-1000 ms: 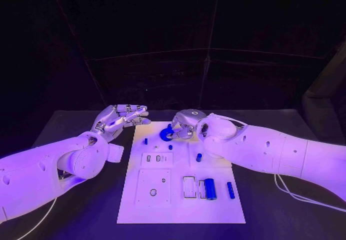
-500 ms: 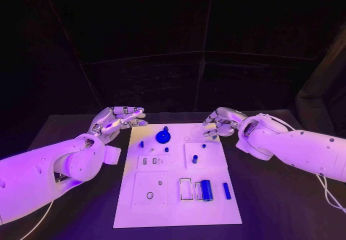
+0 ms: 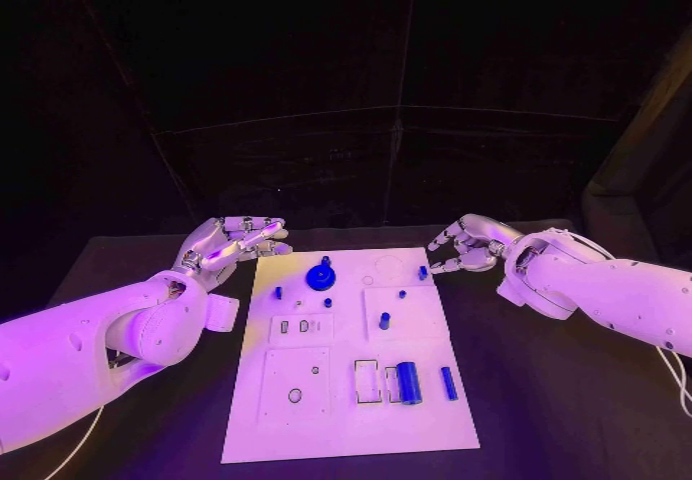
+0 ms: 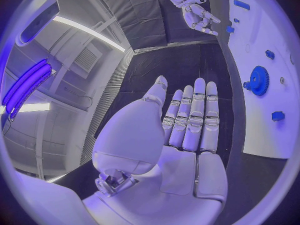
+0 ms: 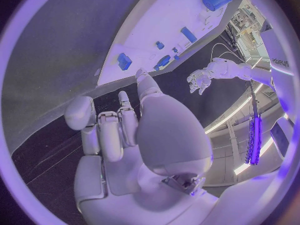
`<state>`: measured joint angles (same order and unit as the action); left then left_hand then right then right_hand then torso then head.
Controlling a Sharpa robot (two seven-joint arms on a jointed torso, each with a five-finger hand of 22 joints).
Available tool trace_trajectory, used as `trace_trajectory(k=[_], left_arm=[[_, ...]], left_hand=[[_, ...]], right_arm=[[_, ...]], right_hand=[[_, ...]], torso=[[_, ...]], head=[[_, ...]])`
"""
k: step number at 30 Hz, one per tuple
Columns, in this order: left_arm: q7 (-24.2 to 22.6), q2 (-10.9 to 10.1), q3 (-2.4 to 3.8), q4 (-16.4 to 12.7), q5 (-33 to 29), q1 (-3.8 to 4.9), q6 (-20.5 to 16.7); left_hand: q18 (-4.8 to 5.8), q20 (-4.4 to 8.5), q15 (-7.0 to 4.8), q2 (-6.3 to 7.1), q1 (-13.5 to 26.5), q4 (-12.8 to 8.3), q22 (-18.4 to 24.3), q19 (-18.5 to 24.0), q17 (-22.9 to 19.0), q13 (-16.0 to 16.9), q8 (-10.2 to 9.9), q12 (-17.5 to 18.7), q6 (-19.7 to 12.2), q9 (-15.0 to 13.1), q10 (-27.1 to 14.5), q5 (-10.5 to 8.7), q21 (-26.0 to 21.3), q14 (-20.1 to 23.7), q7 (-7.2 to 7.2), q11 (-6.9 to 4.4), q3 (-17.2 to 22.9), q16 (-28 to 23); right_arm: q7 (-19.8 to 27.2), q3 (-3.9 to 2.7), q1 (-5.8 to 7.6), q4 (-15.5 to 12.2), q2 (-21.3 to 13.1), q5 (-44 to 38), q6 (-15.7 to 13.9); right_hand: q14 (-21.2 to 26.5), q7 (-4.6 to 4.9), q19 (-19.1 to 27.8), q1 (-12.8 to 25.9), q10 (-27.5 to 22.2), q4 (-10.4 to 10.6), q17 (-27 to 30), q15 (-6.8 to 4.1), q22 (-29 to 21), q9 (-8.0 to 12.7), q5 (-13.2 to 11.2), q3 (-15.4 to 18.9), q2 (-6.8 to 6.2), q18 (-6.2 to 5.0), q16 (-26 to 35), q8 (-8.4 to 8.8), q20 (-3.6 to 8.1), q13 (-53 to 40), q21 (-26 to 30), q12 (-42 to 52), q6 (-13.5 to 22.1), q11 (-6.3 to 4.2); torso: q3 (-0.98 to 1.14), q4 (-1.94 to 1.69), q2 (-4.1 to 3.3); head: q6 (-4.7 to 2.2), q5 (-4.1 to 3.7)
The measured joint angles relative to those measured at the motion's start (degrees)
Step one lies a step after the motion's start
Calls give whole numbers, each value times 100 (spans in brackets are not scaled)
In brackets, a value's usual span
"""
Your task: Assemble the parts on the task board
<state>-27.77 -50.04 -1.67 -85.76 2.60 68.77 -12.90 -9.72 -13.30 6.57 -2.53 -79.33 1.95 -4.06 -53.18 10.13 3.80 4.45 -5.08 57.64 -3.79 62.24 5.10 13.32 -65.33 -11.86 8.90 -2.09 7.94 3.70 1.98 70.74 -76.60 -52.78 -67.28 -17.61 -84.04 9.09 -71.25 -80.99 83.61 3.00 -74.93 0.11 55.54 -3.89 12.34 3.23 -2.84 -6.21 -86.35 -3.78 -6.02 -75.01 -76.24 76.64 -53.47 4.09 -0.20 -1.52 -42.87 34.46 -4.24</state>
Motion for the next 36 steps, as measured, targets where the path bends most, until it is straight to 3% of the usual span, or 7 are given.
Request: trace_trajectory(k=[11,17,36], left_arm=[[18,21,-6,68,0,-2,13],[33,23,-7,86,0,-2,17],[68,44,-17,111,0,-2,18]], left_hand=[[0,0,0,0,0,0,0,0,-1,0,0,0,0,0,0,0,0,0,0,0,0,0],[0,0,0,0,0,0,-1,0,4,0,0,0,0,0,0,0,0,0,0,0,0,0],[0,0,0,0,0,1,-1,0,3,0,0,0,0,0,0,0,0,0,0,0,0,0]], right_arm=[[209,0,-100,211,148,30,70],[281,2,-161,321,238,34,117],[294,1,-185,603,471,25,304]], right_hand=[[0,-17,0,-108,-21,-146,1,0,0,-16,101,-68,108,0,0,-62,0,-14,21,13,-91,-21],[1,-27,0,-175,-21,-247,1,-42,1,-21,101,-137,175,0,0,-66,0,-15,21,47,-139,-20],[0,-31,0,-178,-20,-261,2,-42,1,-20,80,-151,214,0,0,-66,0,-15,21,24,-216,-20]], torso=[[-20,-12,3],[-22,-12,4],[-25,-19,10]], head=[[48,-10],[69,-26],[98,-30]])
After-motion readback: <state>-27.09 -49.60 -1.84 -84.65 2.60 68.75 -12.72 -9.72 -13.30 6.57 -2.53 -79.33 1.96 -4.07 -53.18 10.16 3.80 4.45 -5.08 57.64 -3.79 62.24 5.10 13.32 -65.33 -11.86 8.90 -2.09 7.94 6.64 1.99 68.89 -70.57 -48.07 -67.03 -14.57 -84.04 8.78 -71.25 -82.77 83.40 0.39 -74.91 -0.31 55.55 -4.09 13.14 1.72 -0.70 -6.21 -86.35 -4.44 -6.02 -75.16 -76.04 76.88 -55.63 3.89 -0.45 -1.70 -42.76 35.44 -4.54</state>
